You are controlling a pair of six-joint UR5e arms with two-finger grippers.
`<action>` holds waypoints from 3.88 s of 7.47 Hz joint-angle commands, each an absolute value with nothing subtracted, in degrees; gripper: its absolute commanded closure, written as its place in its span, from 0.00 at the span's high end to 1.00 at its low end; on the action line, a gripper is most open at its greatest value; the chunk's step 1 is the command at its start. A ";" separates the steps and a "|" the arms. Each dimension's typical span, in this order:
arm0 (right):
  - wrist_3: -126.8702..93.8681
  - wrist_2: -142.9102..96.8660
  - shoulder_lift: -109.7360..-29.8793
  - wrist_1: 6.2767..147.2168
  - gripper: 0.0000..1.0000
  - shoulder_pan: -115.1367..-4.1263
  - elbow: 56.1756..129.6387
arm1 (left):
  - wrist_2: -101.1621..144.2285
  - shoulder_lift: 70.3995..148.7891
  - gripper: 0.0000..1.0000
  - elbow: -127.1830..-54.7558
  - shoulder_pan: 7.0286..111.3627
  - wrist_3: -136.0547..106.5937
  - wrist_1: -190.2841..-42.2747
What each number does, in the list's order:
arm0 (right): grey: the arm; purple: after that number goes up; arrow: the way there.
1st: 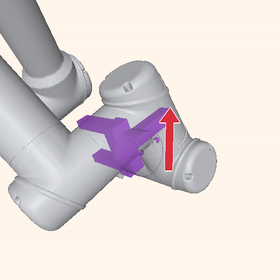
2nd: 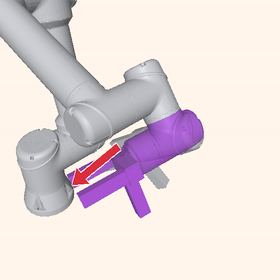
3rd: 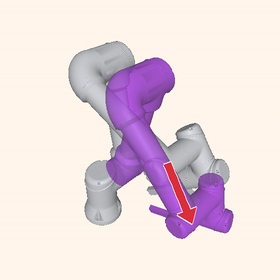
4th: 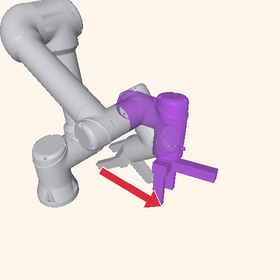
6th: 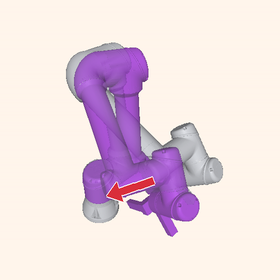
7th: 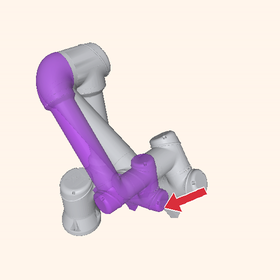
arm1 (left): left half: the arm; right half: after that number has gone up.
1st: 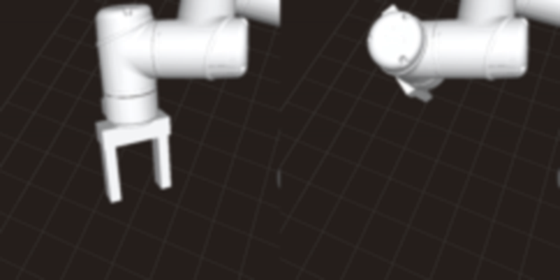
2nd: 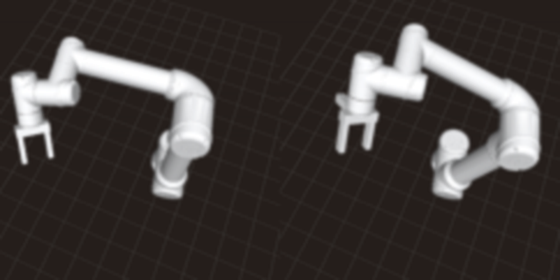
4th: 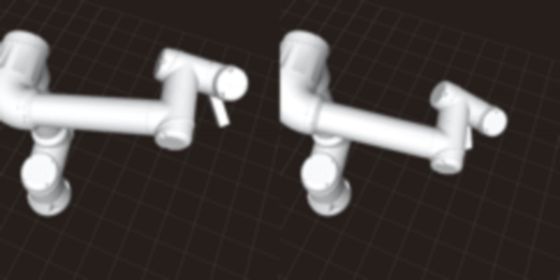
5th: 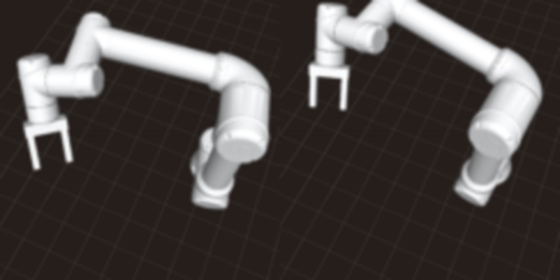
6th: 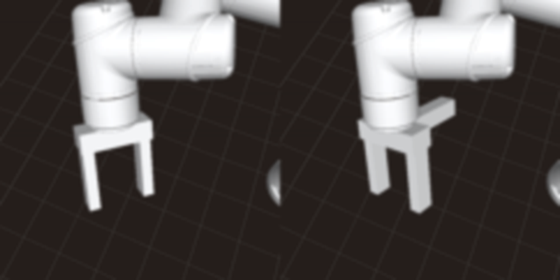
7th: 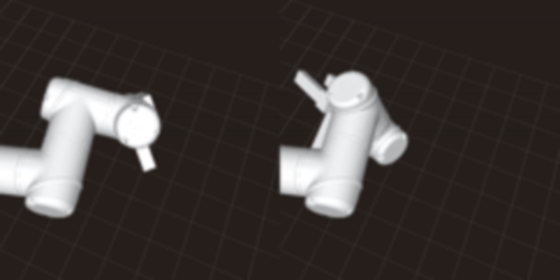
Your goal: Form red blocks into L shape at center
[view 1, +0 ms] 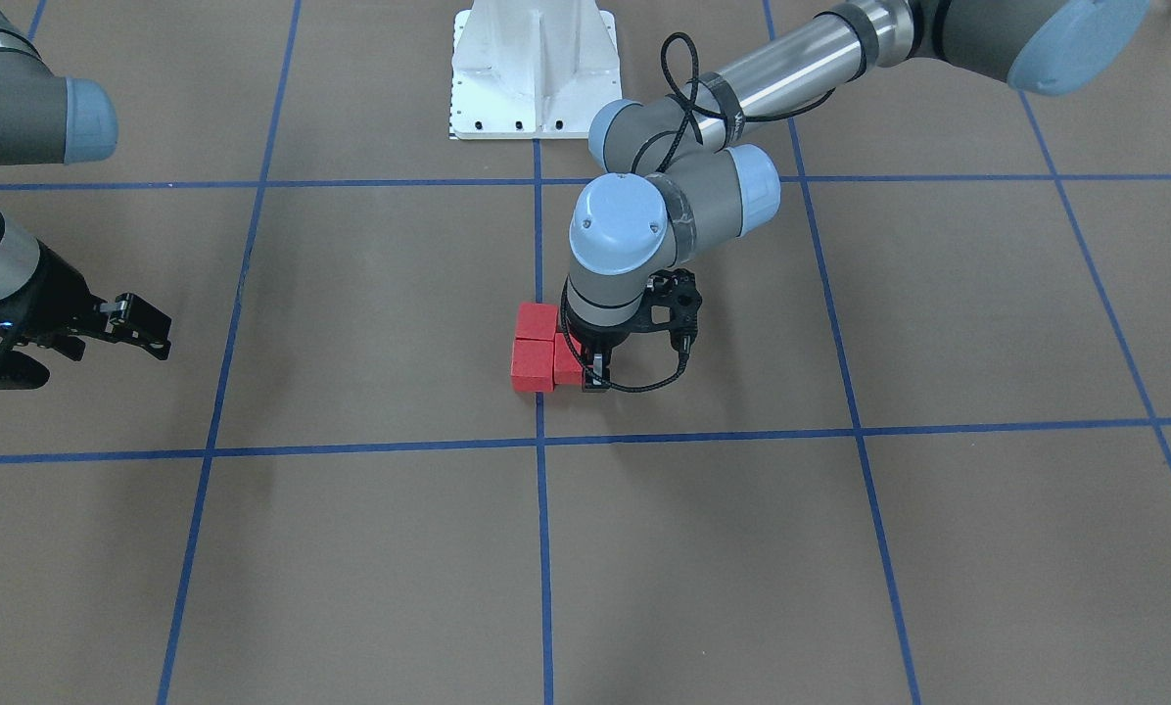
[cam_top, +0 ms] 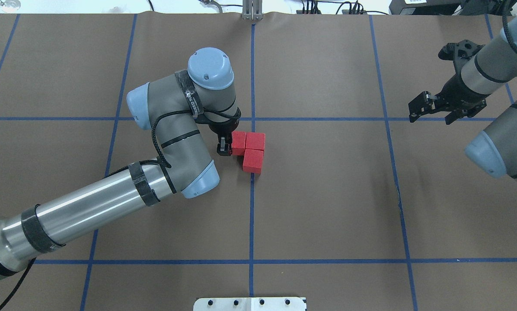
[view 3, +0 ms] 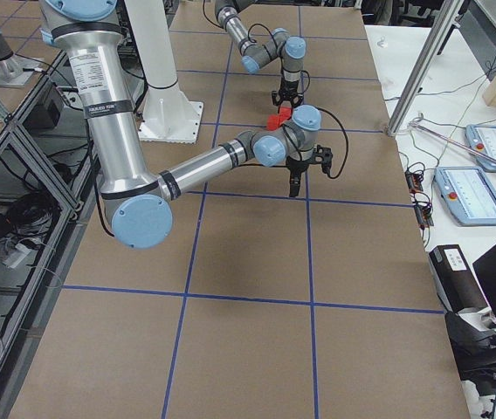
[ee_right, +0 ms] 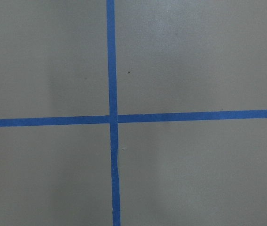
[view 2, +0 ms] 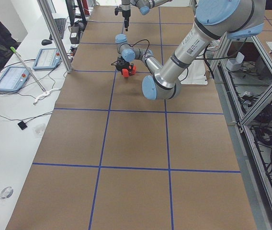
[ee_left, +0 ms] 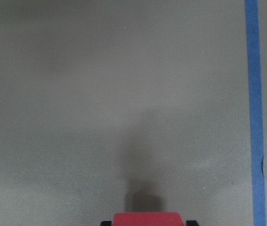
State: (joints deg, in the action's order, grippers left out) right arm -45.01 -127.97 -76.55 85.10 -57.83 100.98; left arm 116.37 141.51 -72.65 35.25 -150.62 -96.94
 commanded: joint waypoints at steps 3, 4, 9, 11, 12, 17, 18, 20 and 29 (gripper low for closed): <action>-45.00 -127.97 -76.55 85.08 1.00 -57.83 100.99 | 116.37 141.77 0.00 -72.25 35.24 -150.65 -97.03; -45.09 -127.97 -76.55 85.17 1.00 -57.83 100.99 | 116.37 141.77 0.00 -72.16 35.24 -150.64 -97.03; -45.09 -127.97 -76.55 85.17 1.00 -57.83 101.07 | 116.28 141.77 0.00 -71.81 35.07 -150.73 -97.03; -45.09 -127.97 -76.55 85.08 1.00 -57.83 101.07 | 116.28 141.86 0.00 -71.81 35.07 -150.82 -97.03; -45.09 -127.97 -76.55 85.17 1.00 -57.83 101.07 | 116.19 141.94 0.00 -71.81 35.07 -150.91 -97.03; -45.00 -127.97 -76.55 85.17 1.00 -57.83 101.07 | 116.10 142.82 0.00 -70.40 35.07 -151.00 -97.38; -45.09 -127.97 -76.55 85.17 1.00 -57.75 100.99 | 115.84 142.82 0.00 -70.40 35.07 -151.00 -97.38; -45.09 -127.97 -76.55 85.17 1.00 -57.83 100.99 | 115.84 142.82 0.00 -70.31 34.98 -151.00 -97.38; -45.09 -128.06 -76.55 85.17 1.00 -57.74 100.90 | 116.01 142.74 1.00 -72.58 35.33 -150.64 -96.86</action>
State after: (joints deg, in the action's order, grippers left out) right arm -45.09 -128.06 -76.55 85.17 -57.75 100.96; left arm 115.87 142.80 -71.14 35.07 -150.73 -97.15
